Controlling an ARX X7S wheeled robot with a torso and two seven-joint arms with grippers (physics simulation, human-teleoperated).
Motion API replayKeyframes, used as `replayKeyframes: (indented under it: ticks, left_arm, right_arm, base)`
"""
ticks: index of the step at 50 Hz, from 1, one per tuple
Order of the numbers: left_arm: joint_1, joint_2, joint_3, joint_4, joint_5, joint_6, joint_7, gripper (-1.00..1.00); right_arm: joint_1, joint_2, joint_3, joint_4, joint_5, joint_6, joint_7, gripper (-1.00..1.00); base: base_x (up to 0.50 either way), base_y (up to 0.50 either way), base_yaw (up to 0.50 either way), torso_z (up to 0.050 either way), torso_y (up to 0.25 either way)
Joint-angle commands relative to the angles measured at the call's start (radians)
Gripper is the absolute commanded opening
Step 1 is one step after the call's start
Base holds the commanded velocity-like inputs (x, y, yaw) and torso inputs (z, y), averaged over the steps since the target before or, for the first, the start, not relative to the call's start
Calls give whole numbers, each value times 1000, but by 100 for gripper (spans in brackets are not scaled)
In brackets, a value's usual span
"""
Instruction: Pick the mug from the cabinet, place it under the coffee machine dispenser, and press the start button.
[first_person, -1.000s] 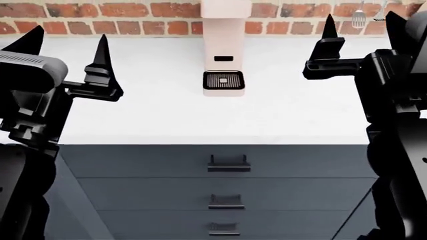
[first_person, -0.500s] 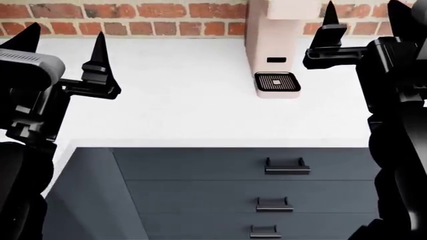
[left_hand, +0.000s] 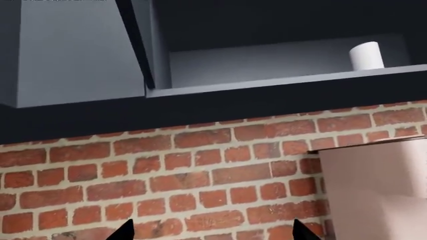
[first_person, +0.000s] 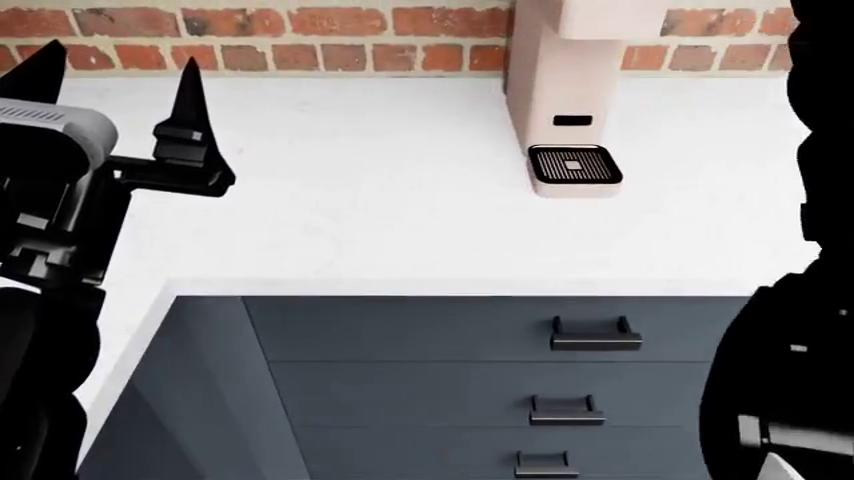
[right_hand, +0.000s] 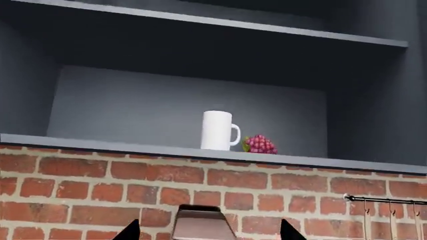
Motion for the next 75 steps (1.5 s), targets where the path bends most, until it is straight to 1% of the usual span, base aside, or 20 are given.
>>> replayKeyframes:
  ticks: [1, 3, 6, 10, 11, 17, 22, 24, 28, 35, 46, 47, 53, 64, 75]
  left_arm:
    - [-10, 8, 5, -8, -14, 19, 8, 100]
    - [-13, 11, 6, -5, -20, 20, 11, 100]
    - [-13, 15, 12, -5, -25, 24, 15, 100]
    - [-27, 25, 16, 22, -50, 3, 13, 100]
    - [-33, 29, 16, 31, -60, -5, 11, 100]
    - [-75, 65, 21, 90, -124, -63, -12, 100]
    - [-79, 63, 30, 129, -148, -94, -17, 100]
    - [-81, 63, 32, 134, -152, -97, -18, 100]
    - [-80, 60, 33, 142, -154, -101, -22, 100]
    - [-74, 57, 35, 150, -157, -101, -26, 100]
    - [-73, 53, 44, 153, -155, -98, -32, 100]
    - [-72, 52, 45, 153, -154, -97, -32, 100]
    - [-71, 48, 54, 152, -152, -94, -31, 100]
    - [-59, 41, 61, 149, -151, -83, -28, 100]
    - [-47, 36, 59, 146, -155, -72, -27, 100]
  right_arm:
    - [342, -17, -95, 433, -42, -130, -21, 100]
    - [425, -30, -109, 582, -54, -194, -24, 100]
    - [566, -61, -125, 905, -72, -356, -26, 100]
    - [830, -118, -135, 1486, -88, -681, -41, 100]
    - [834, -123, -135, 1537, -91, -668, -46, 100]
    - [829, -146, -118, 1538, -104, -636, -26, 100]
    - [821, -158, -98, 1538, -117, -607, -21, 100]
    - [820, -163, -86, 1538, -116, -631, -28, 100]
    - [818, -169, -86, 1538, -128, -633, -43, 100]
    - [844, -173, -102, 1538, -139, -617, -52, 100]
    - [822, -176, -111, 1538, -139, -647, -30, 100]
    - [838, -175, -111, 1538, -138, -635, -31, 100]
    - [881, -166, -78, 1538, -124, -620, -26, 100]
    - [899, -176, -8, 1538, -120, -616, -39, 100]
    - [862, -194, -3, 1538, -133, -613, -55, 100]
  base:
    - [0, 0, 0, 0, 0]
    - [0, 0, 0, 0, 0]
    - [0, 0, 0, 0, 0]
    - [0, 0, 0, 0, 0]
    - [0, 0, 0, 0, 0]
    - [0, 0, 0, 0, 0]
    - [0, 0, 0, 0, 0]
    - [0, -43, 0, 0, 0]
    - [0, -456, 0, 0, 0]
    - [4, 0, 0, 0, 0]
    - [273, -6, 0, 0, 0]
    - [273, -16, 0, 0, 0]
    - [229, -299, 0, 0, 0]
    - [221, -114, 0, 0, 0]
    - [227, -95, 0, 0, 0]
